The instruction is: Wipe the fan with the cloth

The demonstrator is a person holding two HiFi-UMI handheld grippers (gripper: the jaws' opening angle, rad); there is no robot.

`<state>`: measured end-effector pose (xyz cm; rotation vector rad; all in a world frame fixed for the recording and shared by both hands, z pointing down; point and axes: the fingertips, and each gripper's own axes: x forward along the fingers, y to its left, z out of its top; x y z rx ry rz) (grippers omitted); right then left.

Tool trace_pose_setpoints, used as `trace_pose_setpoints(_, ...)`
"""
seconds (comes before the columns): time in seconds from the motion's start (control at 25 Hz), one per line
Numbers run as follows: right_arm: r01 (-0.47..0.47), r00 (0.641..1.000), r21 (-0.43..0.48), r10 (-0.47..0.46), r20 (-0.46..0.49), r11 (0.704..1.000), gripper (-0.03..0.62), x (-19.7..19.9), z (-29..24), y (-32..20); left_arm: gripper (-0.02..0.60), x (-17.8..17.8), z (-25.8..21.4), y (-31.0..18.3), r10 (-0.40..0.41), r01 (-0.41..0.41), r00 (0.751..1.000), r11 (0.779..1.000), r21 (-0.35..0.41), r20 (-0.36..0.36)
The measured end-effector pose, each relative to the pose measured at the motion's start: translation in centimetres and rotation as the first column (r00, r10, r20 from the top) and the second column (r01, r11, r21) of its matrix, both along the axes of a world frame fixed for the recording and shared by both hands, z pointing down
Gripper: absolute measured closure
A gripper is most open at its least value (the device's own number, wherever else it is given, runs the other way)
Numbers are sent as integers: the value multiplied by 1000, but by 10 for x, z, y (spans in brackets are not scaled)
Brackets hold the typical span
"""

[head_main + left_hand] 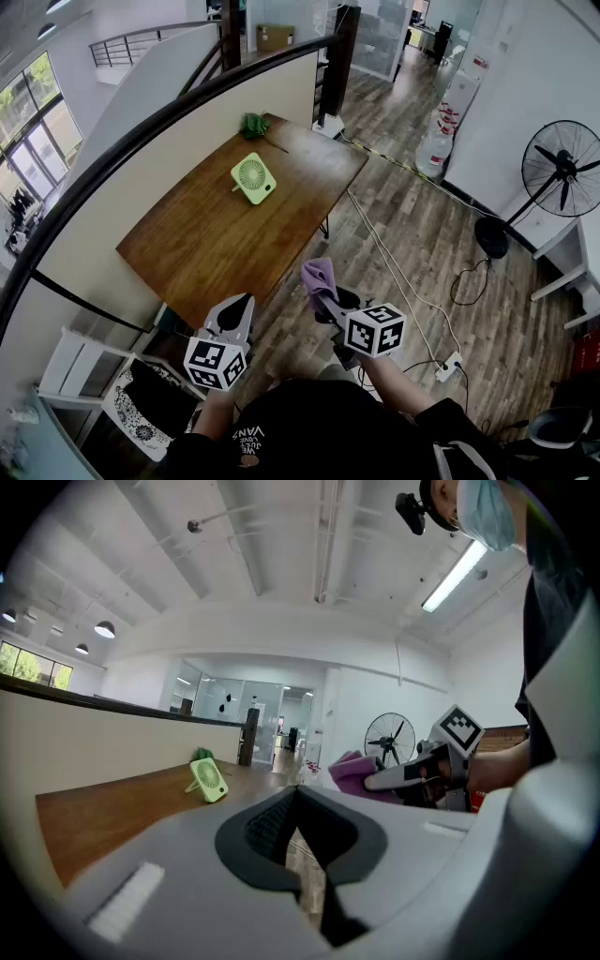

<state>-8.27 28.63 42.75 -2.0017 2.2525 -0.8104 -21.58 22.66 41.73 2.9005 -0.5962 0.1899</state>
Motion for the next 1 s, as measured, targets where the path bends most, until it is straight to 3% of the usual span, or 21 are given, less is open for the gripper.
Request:
trace_pose_setpoints(0.52, 76, 997, 12, -76, 20, 997, 493, 18, 3, -30, 571, 26, 14, -25, -46, 47, 999, 998, -35, 22)
trace_pose_setpoints(1.0, 219, 976, -14, -219, 18, 976, 493, 106, 11, -74, 571, 110, 23, -53, -169, 171, 984, 984, -42, 56)
